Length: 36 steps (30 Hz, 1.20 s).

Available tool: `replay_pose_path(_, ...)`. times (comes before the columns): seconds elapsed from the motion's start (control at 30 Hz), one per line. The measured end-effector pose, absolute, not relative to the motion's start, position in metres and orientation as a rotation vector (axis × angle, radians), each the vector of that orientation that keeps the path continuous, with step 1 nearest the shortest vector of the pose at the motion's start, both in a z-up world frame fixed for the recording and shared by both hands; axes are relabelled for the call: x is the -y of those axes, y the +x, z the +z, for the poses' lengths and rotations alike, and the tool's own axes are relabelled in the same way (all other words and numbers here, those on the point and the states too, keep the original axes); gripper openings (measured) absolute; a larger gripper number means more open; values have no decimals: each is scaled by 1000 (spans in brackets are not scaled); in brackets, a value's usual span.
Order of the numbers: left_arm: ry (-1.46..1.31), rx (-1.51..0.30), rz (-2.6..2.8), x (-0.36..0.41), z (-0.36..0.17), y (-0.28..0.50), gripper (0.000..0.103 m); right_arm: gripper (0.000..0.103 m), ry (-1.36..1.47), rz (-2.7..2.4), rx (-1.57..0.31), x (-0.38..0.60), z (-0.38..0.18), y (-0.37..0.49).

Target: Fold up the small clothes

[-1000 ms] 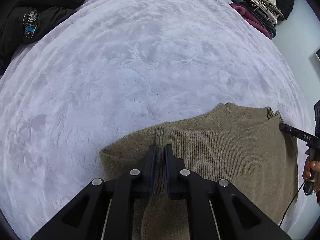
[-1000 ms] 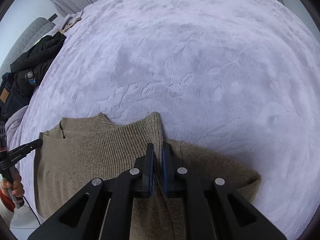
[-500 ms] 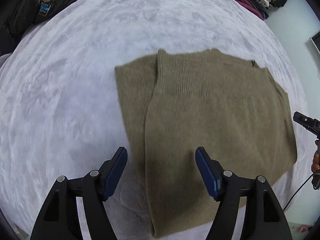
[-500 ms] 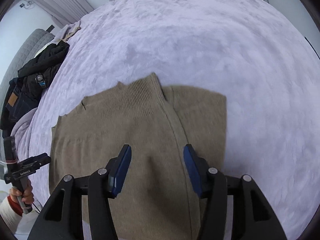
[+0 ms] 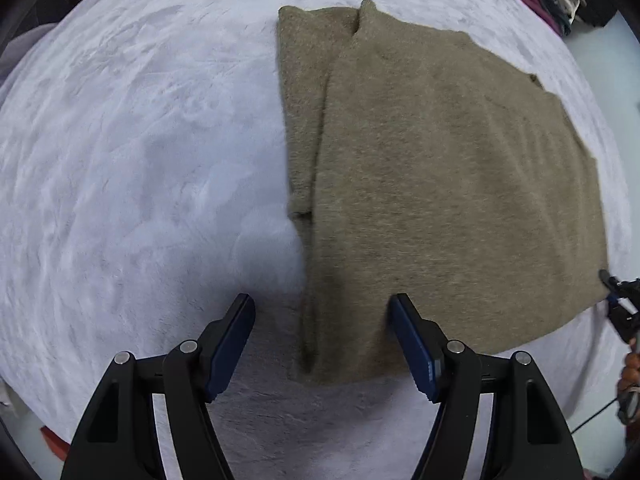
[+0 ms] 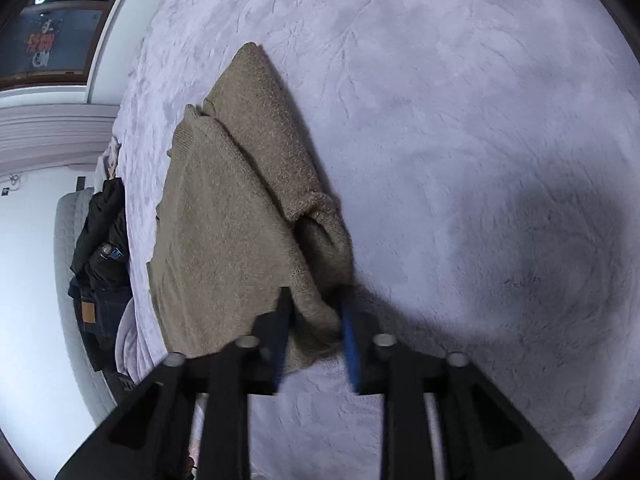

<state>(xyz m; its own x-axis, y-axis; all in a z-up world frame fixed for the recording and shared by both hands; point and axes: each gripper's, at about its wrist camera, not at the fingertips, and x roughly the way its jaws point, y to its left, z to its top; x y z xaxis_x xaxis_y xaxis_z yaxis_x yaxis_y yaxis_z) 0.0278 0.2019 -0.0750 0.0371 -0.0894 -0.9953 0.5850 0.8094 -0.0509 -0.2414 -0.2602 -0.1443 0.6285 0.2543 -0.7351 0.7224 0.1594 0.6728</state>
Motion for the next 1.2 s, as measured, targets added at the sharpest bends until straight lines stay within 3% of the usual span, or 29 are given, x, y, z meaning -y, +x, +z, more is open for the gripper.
replay_pose_path(0.23, 414, -1448, -552, -219, -64, 15, 71, 15, 1318, -435, -926, 247, -144, -255)
replay_pose_path(0.33, 389, -1450, -575, -226, -55, 8, 71, 23, 1249, -446, -944, 250, -130, -257)
replay_pose_path(0.4, 370, -1449, -595, -230, -49, 4, 71, 23, 1154, -433, -942, 254, -112, -247)
replay_pose_path(0.43, 365, -1448, -605, -230, -47, 1, 71, 30, 1133, -409, -924, 259, -106, -241)
replay_pose_path(0.47, 365, -1446, -610, -231, -44, -1, 71, 47, 1123, -384, -905, 263, -101, -236)
replay_pose_path(0.53, 374, -1438, -609, -227, -42, -4, 71, 56, 1100, -364, -915, 269, -98, -224)
replay_pose_path(0.6, 376, -1433, -598, -221, -41, -8, 71, 51, 1089, -338, -951, 270, -104, -216)
replay_pose_path(0.63, 371, -1430, -595, -219, -40, -6, 71, 36, 1094, -328, -980, 268, -110, -213)
replay_pose_path(0.67, 365, -1426, -591, -217, -38, -7, 71, 7, 1106, -313, -1003, 266, -116, -213)
replay_pose_path(0.7, 361, -1422, -586, -209, -38, -6, 71, 5, 1107, -302, -1037, 263, -122, -212)
replay_pose_path(1.03, 365, -1412, -531, -224, -37, 4, 71, 6, 1086, -343, -1043, 257, -124, -246)
replay_pose_path(1.13, 383, -1401, -534, -225, -34, 0, 71, 35, 1025, -425, -1087, 257, -121, -243)
replay_pose_path(1.2, 404, -1392, -539, -223, -33, -4, 71, 35, 973, -460, -1071, 253, -108, -243)
